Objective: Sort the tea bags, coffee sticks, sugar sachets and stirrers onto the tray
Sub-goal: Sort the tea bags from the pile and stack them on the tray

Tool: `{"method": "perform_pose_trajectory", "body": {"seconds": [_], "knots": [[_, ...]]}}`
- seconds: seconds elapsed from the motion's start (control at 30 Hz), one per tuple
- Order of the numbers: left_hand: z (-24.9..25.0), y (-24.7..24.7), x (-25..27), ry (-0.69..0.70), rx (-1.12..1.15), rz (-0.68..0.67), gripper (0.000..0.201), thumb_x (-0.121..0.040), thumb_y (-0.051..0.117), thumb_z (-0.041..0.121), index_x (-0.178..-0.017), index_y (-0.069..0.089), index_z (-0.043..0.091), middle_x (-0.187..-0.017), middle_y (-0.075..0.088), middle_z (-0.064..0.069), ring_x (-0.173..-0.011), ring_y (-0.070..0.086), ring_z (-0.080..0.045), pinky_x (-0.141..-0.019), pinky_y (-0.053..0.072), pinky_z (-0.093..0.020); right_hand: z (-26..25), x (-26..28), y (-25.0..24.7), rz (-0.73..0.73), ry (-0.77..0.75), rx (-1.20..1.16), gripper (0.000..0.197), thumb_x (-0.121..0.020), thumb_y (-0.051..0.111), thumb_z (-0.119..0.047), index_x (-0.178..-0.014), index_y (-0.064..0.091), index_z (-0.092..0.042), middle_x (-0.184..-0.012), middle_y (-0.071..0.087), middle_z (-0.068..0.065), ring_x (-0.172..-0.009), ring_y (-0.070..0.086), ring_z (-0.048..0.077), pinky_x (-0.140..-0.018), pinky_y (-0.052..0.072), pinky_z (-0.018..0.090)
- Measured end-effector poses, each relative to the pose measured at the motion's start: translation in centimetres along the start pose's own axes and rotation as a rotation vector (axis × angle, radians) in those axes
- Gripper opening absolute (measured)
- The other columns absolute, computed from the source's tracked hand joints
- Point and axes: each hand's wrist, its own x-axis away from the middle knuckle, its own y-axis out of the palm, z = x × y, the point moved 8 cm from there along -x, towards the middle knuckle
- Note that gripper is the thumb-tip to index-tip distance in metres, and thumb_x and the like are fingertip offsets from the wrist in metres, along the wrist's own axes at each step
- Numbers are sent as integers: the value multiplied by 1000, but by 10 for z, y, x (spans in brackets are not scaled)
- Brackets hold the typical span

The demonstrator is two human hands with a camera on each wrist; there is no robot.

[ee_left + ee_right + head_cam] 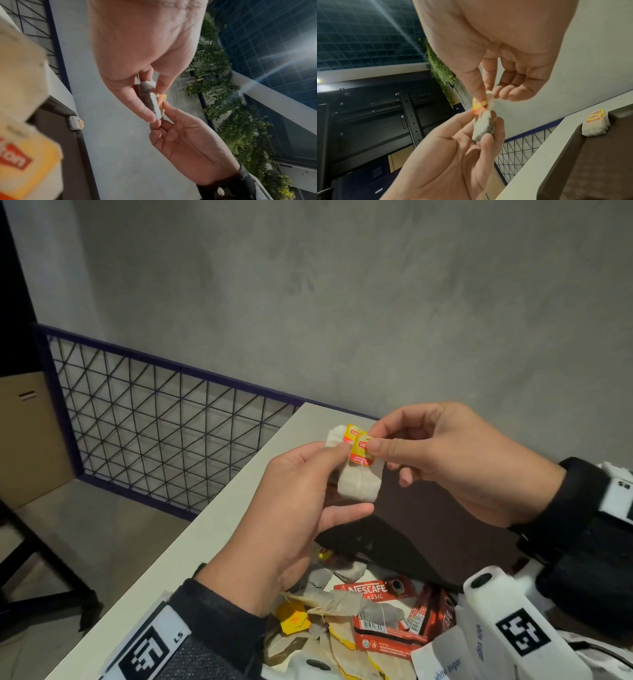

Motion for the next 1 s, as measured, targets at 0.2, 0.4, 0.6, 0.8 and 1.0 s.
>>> {"method": "perform_pose_trajectory", "body": {"seconds": [0.2,0.4,0.6,0.8,1.0], "knots": [[-3,-6,-3,-33,49,51,24,-106,54,28,-120,69,16,-116,76,-14,-98,78,-31,-84,64,-48,-15,5,-7,-113,-42,73,22,-79,77,-16,-91,72,1,-82,74,4,-63,57,3,-63,41,29],[-2,-3,-2,-49,56,23,23,-106,54,28,-116,70,15,-108,79,-14,-96,78,-32,-88,62,-53,-23,10,-5,-212,-20,76,24,-71,78,-24,-89,75,-6,-88,71,8,-82,54,17,-70,38,30],[-1,6,3,-70,24,-50,26,-106,53,33,-117,71,17,-101,79,-14,-88,79,-32,-68,64,-40,-19,-4,2,-52,-26,109,13,-87,77,-13,-92,73,-2,-85,73,10,-78,58,18,-70,44,33],[-1,2,2,-46,-13,6,28,-107,52,35,-105,74,18,-87,76,-11,-70,71,-25,-50,52,-30,-23,-6,0,-9,-72,172,10,-84,80,-13,-87,75,-5,-82,77,12,-57,59,10,-55,48,21],[-2,0,0,-27,-82,31,26,-109,47,26,-113,69,13,-113,75,-13,-94,77,-25,-66,63,-37,-29,-3,-7,-35,-115,244,10,-80,82,-14,-84,77,-7,-85,77,18,-70,64,27,-78,56,49]]}}
